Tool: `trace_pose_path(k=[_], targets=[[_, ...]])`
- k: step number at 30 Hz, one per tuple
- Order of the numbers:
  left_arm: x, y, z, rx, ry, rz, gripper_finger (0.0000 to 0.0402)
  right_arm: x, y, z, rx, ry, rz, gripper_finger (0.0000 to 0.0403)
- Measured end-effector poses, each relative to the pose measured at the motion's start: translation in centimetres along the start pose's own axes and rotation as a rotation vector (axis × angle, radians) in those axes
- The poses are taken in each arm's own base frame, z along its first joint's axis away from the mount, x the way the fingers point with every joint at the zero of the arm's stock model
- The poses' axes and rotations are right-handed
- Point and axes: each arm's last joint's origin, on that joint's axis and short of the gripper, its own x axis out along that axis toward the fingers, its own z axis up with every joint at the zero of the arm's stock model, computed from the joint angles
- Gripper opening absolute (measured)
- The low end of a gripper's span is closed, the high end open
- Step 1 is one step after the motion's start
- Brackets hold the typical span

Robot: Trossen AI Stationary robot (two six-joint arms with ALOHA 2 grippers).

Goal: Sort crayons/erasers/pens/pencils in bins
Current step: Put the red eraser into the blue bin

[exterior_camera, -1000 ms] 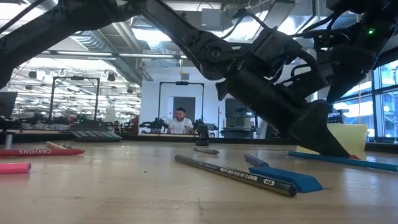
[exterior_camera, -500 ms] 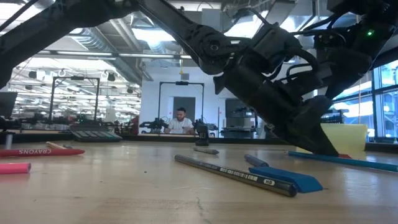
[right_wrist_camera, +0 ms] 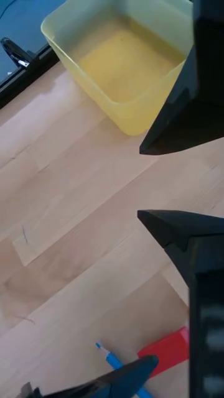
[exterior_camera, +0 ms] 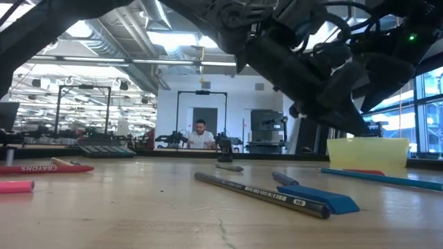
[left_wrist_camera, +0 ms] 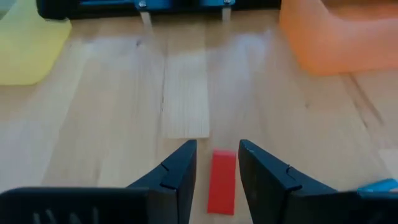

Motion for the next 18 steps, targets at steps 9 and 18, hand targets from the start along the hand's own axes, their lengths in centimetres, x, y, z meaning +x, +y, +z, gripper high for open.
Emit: trace_pose_path(k=[9,18], targets=[[2.8,-0.2,-2.7,0.139,0.008,-0.124,0.0141,0.0,0.0,0.0,0.005,0.002,0.005,0.0157],[3.9,1.3,-3.9,0.093,0.032,-0.039,0.0182,0.0,0.1,0.1,0.012,-0.013,0.001,0.0157]])
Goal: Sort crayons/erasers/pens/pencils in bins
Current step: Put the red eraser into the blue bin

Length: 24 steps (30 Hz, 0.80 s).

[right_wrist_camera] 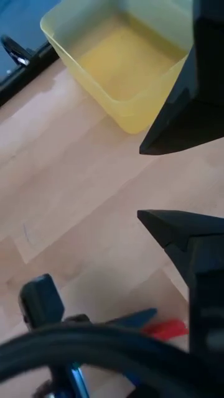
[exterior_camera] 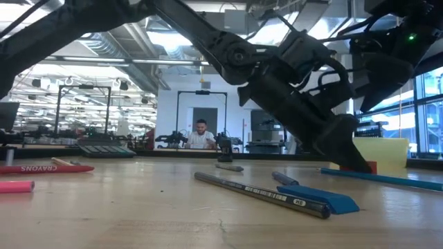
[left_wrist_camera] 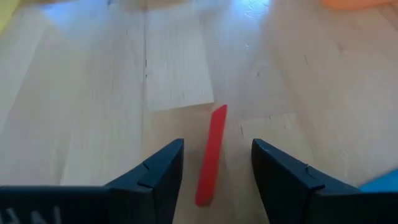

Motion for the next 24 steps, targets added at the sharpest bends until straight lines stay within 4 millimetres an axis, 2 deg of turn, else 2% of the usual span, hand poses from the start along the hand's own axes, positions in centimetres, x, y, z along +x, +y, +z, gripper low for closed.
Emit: trace_pose_path(k=[5,9,24], targets=[[0.0,0.5,-0.3,-0.032,0.025,0.003,0.0181,0.0,0.0,0.2,0.005,-0.059,-0.037,0.0157],[-0.2,0.6,-0.4,-0.039,0.063,0.019,0.0164,0.0,-0.1,0.3,0.004,-0.070,-0.048,0.0157],[-0.2,-0.5,-0.3,-0.038,0.078,0.093,0.0039,-0.1,-0.4,0.6,0.022,-0.180,-0.151,0.0157]])
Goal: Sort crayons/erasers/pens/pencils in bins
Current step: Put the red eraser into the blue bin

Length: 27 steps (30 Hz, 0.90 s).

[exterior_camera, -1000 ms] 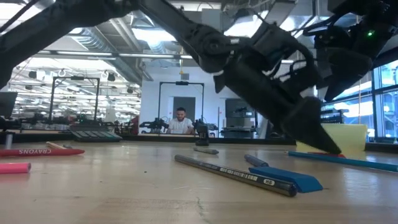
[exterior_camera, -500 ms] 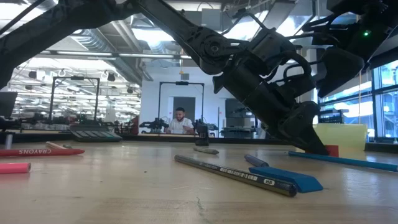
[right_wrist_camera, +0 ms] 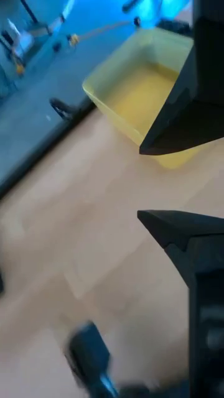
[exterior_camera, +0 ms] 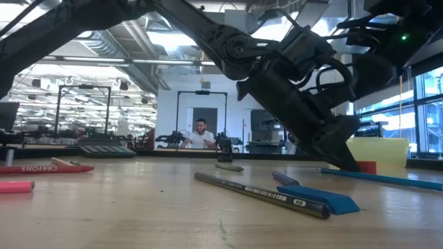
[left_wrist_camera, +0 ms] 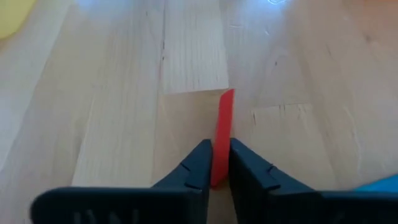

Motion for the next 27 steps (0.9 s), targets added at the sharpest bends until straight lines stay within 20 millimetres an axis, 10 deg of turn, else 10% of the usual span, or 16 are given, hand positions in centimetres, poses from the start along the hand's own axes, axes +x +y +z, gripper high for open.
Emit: trace_pose_path(k=[14,27], targets=[[-2.3,-1.5,2.7,0.128,0.187,0.218,0.0012,0.0,-0.8,-0.4,0.035,-0.018,-0.096,0.0157],[-4.5,-3.2,4.0,0.052,0.181,0.057,0.0013,1.7,0.4,-2.1,0.080,-0.062,-0.053,0.0157]])
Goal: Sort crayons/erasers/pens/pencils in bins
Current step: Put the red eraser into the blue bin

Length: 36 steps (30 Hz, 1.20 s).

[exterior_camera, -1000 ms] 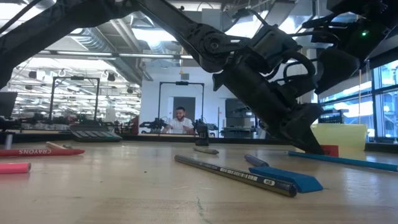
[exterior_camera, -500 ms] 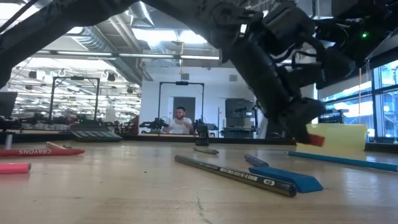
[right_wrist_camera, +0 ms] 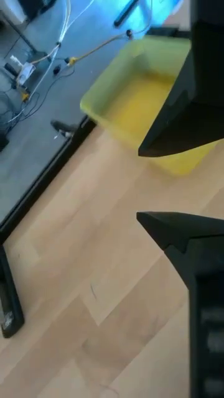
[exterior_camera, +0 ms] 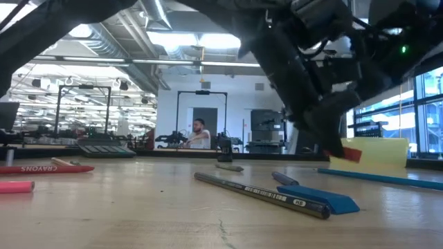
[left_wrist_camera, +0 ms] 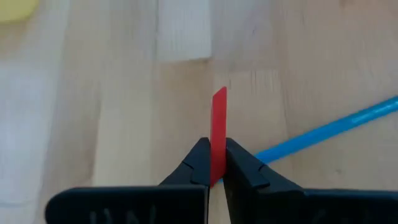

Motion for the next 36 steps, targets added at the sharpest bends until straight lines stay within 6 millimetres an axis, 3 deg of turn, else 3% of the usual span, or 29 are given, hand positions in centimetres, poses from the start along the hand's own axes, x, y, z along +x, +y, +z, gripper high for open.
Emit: trace_pose_path(k=[8,15,25,31,36], targets=[[-6.0,-0.7,2.6,0.019,-0.080,-0.109,0.0014,2.3,2.1,-4.4,-0.051,-0.111,0.187,0.0157],[-8.6,-0.3,2.9,0.030,-0.058,-0.081,0.0014,2.9,3.1,-5.8,-0.101,-0.211,0.443,0.0157],[-8.7,-2.5,0.2,0.018,0.126,-0.093,0.0014,2.8,3.4,-6.0,-0.114,-0.202,0.552,0.0157],[-10.1,-3.8,-1.1,-0.025,0.108,-0.090,0.0014,2.8,3.4,-5.9,-0.080,-0.197,0.557,0.0157],[-11.3,-3.4,-3.1,-0.083,0.097,-0.059,0.0014,2.7,3.5,-5.8,-0.063,-0.207,0.557,0.0157]])
